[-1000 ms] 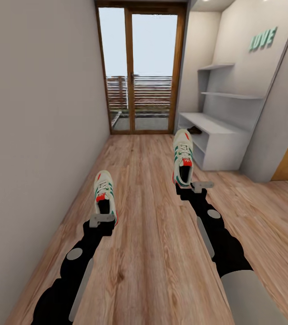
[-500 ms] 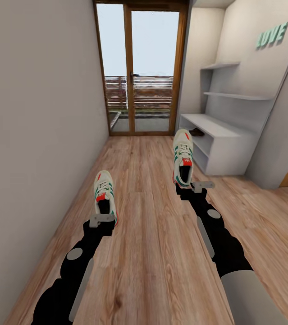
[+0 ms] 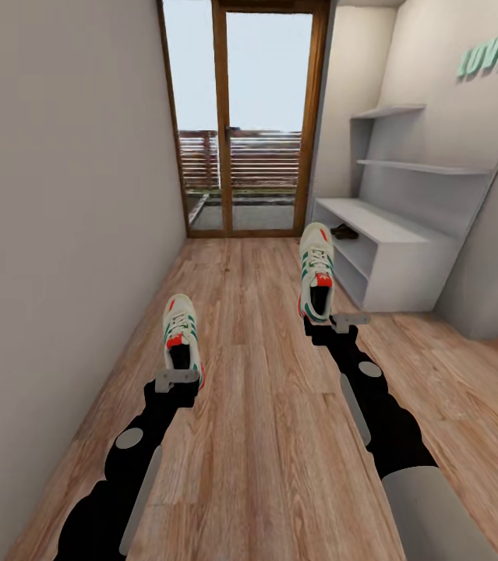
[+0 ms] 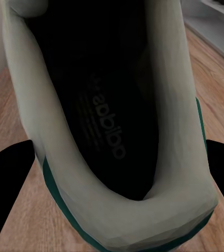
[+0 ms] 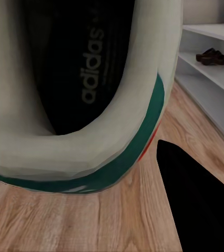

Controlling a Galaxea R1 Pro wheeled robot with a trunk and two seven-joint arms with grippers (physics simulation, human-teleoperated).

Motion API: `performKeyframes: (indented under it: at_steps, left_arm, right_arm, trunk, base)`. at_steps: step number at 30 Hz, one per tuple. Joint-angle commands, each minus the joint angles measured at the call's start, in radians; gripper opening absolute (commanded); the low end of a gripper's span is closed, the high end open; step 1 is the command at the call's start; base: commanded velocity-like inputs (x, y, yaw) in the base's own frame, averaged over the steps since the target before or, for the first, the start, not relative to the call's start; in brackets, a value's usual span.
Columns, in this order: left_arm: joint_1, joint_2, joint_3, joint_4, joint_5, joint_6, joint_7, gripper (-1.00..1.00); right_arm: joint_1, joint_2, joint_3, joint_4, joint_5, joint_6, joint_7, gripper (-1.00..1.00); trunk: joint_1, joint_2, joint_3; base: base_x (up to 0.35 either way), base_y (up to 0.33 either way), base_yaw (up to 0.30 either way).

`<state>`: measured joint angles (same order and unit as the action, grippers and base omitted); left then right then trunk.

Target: Pick up the two gym shoes and the two sandals from the corridor floor and place them onto the hallstand (shoe rack) in the corridor, making sure they are on the rack and not on the floor. Arrange them so the two gym shoes are next to each other and the two sandals are next to each other.

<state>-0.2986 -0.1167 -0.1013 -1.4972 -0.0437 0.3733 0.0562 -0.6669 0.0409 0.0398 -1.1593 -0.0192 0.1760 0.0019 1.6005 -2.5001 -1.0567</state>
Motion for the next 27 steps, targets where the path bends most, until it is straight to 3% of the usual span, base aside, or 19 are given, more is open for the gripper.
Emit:
performKeyframes:
  at_steps: [1, 27]
  left_arm:
    - [0.000, 0.000, -0.002, -0.001, -0.005, 0.006, 0.005, -1.00]
    - [0.000, 0.000, -0.002, -0.001, -0.005, 0.006, 0.005, -1.00]
  right_arm:
    - [0.000, 0.000, 0.000, -0.002, -0.002, 0.006, 0.000, -1.00]
    - [0.000, 0.000, 0.000, -0.002, -0.002, 0.006, 0.000, -1.00]
  trunk:
    - [0.000, 0.000, -0.001]
    - [0.000, 0.000, -0.001]
  base:
    - [0.345, 0.000, 0.000]
    - [0.345, 0.000, 0.000]
